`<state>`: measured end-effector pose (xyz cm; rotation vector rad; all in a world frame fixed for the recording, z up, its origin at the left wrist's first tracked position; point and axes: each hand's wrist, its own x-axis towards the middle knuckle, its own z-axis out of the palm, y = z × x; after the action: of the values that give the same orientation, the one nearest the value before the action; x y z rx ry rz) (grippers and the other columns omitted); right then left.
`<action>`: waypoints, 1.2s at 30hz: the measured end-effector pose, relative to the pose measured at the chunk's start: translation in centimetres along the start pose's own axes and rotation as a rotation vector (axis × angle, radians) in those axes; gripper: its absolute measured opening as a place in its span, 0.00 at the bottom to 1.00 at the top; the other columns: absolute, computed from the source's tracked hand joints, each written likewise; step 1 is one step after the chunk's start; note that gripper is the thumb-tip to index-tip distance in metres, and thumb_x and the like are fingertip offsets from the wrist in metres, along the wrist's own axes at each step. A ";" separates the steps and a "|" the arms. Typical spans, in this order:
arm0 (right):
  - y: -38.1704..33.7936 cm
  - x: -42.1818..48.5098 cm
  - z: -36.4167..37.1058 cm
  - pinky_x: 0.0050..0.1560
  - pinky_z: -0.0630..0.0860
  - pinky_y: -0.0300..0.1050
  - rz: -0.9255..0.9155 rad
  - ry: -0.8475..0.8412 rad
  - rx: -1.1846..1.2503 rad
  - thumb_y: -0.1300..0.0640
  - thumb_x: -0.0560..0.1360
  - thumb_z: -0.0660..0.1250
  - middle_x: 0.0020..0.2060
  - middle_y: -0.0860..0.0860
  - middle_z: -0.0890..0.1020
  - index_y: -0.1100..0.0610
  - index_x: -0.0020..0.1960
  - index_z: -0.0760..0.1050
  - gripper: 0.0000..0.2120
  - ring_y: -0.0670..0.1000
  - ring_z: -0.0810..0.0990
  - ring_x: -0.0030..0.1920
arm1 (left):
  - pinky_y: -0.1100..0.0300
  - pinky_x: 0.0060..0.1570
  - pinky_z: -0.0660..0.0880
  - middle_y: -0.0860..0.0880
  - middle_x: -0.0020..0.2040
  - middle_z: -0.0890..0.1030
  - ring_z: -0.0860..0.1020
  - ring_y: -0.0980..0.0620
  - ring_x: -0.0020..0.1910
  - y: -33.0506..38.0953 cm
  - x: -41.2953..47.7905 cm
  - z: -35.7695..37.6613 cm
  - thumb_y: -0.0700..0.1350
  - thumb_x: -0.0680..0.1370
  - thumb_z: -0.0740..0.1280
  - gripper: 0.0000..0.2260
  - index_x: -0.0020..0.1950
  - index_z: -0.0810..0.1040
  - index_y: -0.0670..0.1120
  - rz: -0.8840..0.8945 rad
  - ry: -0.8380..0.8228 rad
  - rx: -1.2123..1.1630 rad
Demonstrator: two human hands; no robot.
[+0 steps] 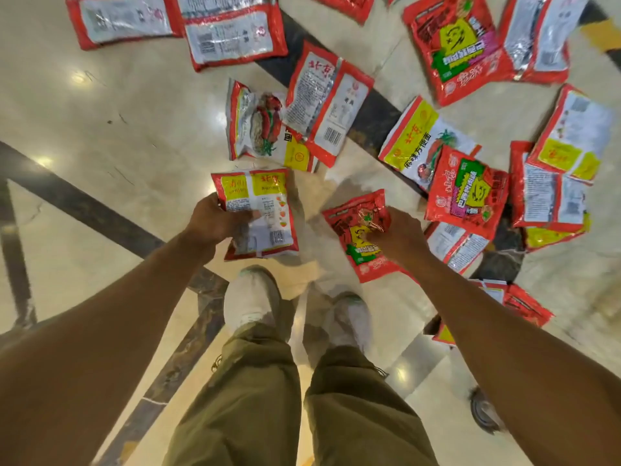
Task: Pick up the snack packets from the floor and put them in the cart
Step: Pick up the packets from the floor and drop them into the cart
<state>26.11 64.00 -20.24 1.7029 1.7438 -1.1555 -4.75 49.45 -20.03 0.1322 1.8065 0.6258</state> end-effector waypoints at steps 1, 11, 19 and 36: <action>-0.4 -1.2 -0.8 0.55 0.78 0.51 0.019 0.012 0.063 0.50 0.70 0.79 0.55 0.56 0.85 0.55 0.61 0.79 0.22 0.60 0.83 0.57 | 0.48 0.51 0.82 0.44 0.55 0.88 0.87 0.44 0.50 0.8 -1.4 -0.5 0.48 0.64 0.83 0.25 0.59 0.86 0.45 -0.001 -0.019 -0.018; -9.0 -23.4 -18.9 0.42 0.81 0.44 -0.004 0.135 0.740 0.62 0.73 0.79 0.36 0.37 0.86 0.48 0.49 0.80 0.13 0.37 0.84 0.37 | 0.37 0.53 0.82 0.39 0.58 0.86 0.85 0.36 0.55 17.3 -25.6 -5.8 0.35 0.71 0.78 0.21 0.63 0.81 0.41 0.060 -0.115 -0.232; -16.7 -45.7 -39.4 0.52 0.83 0.49 -0.168 0.284 1.007 0.59 0.68 0.81 0.47 0.50 0.89 0.55 0.56 0.83 0.17 0.50 0.87 0.49 | 0.43 0.49 0.84 0.40 0.59 0.86 0.86 0.38 0.55 37.4 -52.1 -8.1 0.40 0.67 0.80 0.25 0.63 0.82 0.45 0.266 -0.138 -0.363; -12.4 -84.4 -54.5 0.55 0.83 0.60 -0.546 0.557 1.201 0.68 0.77 0.70 0.50 0.58 0.88 0.58 0.57 0.82 0.10 0.63 0.87 0.51 | 0.34 0.53 0.81 0.36 0.57 0.85 0.85 0.33 0.53 48.1 -88.9 -7.4 0.31 0.76 0.68 0.16 0.63 0.80 0.42 0.746 -0.317 -0.335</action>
<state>39.32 58.83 80.02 2.4090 2.0543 -2.5235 7.37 52.73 80.48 0.6562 1.2921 1.3383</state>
